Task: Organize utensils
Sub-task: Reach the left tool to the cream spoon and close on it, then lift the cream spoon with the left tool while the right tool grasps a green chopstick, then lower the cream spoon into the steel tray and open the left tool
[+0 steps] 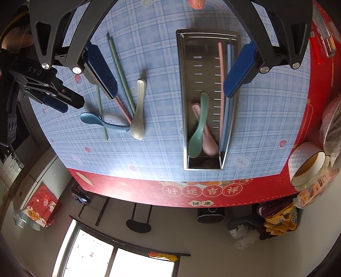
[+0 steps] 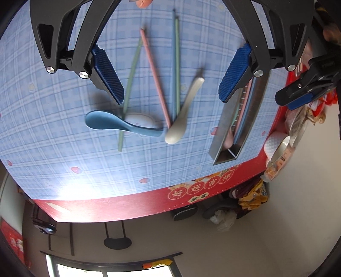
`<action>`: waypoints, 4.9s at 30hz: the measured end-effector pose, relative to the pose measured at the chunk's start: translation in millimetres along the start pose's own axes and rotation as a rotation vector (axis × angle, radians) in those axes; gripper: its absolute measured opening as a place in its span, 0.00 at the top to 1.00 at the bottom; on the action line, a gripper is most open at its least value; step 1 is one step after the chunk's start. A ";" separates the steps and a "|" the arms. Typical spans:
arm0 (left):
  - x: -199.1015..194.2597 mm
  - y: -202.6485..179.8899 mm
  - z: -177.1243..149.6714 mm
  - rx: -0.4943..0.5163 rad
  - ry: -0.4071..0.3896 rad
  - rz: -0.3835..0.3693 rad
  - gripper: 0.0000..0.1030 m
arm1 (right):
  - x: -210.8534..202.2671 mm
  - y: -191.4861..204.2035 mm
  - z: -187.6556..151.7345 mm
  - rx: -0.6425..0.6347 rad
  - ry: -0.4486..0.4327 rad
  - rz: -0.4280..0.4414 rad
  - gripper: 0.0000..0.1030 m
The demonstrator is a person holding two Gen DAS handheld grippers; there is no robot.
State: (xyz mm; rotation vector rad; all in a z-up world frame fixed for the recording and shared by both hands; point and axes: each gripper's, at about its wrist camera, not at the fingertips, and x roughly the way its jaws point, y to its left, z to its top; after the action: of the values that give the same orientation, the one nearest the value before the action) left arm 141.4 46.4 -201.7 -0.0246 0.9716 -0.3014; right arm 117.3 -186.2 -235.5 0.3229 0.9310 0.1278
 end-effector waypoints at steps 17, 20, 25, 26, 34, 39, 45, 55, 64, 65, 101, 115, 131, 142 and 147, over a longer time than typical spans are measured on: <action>81.6 -58.9 -9.7 0.107 0.174 0.012 0.67 | -1.1 -92.9 -22.1 0.102 0.083 -0.052 0.15; 90.2 -68.0 -17.5 0.100 0.204 -0.004 0.90 | 5.0 -98.0 -27.7 0.100 0.107 -0.049 0.15; 104.6 -64.5 -9.8 0.025 0.209 0.012 0.91 | 9.7 -100.8 -28.0 0.081 0.114 -0.046 0.15; 107.2 -64.1 -6.0 0.026 0.206 0.013 0.91 | 10.0 -101.3 -27.6 0.079 0.114 -0.043 0.15; 140.6 -70.7 13.4 0.074 0.237 0.026 0.90 | 12.6 -114.9 -29.3 0.095 0.130 -0.028 0.15; 151.8 -72.2 15.4 0.096 0.241 0.061 0.90 | 9.0 -126.5 -30.5 0.118 0.126 -0.029 0.15; 156.0 -71.7 20.5 0.107 0.233 0.064 0.90 | 7.7 -135.1 -30.9 0.145 0.124 -0.031 0.15; 164.9 -65.1 23.2 0.112 0.248 0.086 0.75 | 5.8 -140.6 -32.6 0.158 0.120 -0.027 0.15; 165.3 -64.9 23.8 0.130 0.230 0.097 0.87 | 7.7 -144.0 -35.6 0.171 0.131 -0.027 0.15; 164.7 -64.9 23.6 0.130 0.230 0.095 0.87 | 8.6 -143.6 -35.1 0.169 0.131 -0.027 0.15; 8.7 -36.1 -51.4 -0.009 -0.001 0.009 0.87 | 105.5 -33.8 13.5 -0.198 0.215 -0.149 0.83; 9.1 -31.6 -40.9 -0.032 -0.010 -0.028 0.87 | 80.7 -27.2 -19.1 -0.358 0.306 -0.037 0.94; 19.0 -23.3 -38.2 -0.047 0.024 -0.026 0.87 | 31.5 -27.5 -12.5 -0.187 0.169 0.134 0.94; 17.5 31.9 -29.6 -0.137 0.033 0.061 0.87 | 26.3 -16.6 5.6 -0.104 0.121 0.192 0.94; 31.6 54.4 -6.8 -0.136 0.045 0.085 0.87 | 28.9 -19.7 1.7 -0.078 0.131 0.186 0.94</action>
State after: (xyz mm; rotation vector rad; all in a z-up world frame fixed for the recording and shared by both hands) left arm 165.6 91.0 -239.5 -0.1007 1.0336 -0.1579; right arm 135.1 -198.1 -263.1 0.3320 1.0216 0.3589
